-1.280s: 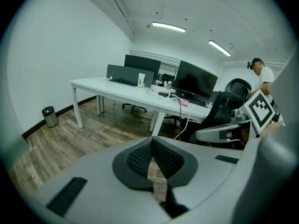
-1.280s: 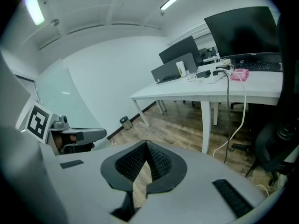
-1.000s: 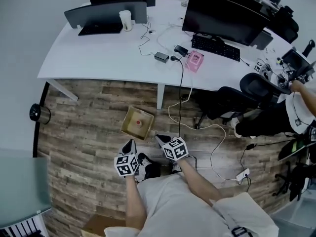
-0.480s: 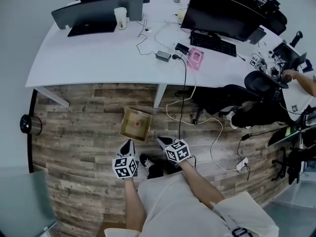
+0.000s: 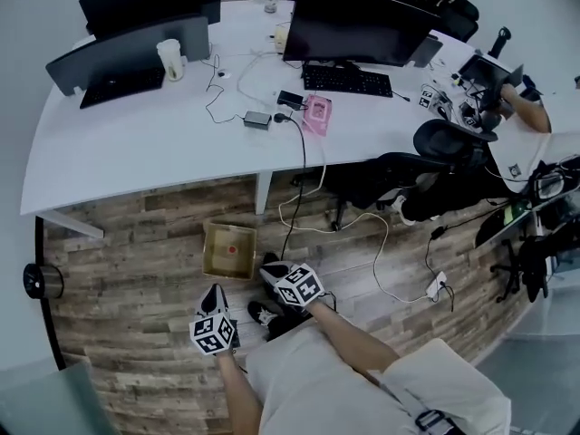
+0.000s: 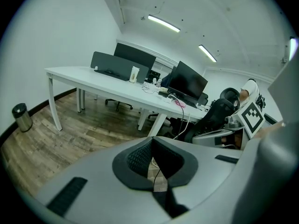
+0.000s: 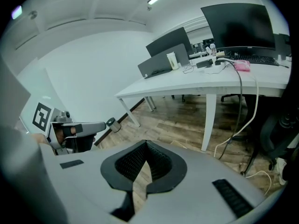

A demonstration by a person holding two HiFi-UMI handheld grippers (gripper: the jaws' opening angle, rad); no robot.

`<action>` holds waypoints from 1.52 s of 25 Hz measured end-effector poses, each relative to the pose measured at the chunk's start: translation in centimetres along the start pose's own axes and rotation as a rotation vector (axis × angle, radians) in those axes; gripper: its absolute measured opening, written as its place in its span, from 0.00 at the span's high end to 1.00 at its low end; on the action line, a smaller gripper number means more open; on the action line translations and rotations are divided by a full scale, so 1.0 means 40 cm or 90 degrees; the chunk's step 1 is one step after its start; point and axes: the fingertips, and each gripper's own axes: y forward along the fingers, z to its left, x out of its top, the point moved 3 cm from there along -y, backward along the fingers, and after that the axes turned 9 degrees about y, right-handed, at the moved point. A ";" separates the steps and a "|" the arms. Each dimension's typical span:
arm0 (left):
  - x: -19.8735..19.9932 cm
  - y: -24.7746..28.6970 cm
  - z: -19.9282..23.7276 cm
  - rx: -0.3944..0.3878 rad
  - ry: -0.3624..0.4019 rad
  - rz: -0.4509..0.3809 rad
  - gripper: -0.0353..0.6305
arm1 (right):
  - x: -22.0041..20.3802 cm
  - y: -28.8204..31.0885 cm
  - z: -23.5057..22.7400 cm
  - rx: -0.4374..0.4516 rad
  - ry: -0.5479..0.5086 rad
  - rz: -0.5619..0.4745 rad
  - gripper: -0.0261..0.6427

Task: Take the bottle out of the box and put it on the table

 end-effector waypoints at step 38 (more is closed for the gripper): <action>-0.054 0.359 0.262 0.053 -0.064 0.104 0.93 | 0.107 0.438 -0.276 0.025 -0.053 0.139 0.90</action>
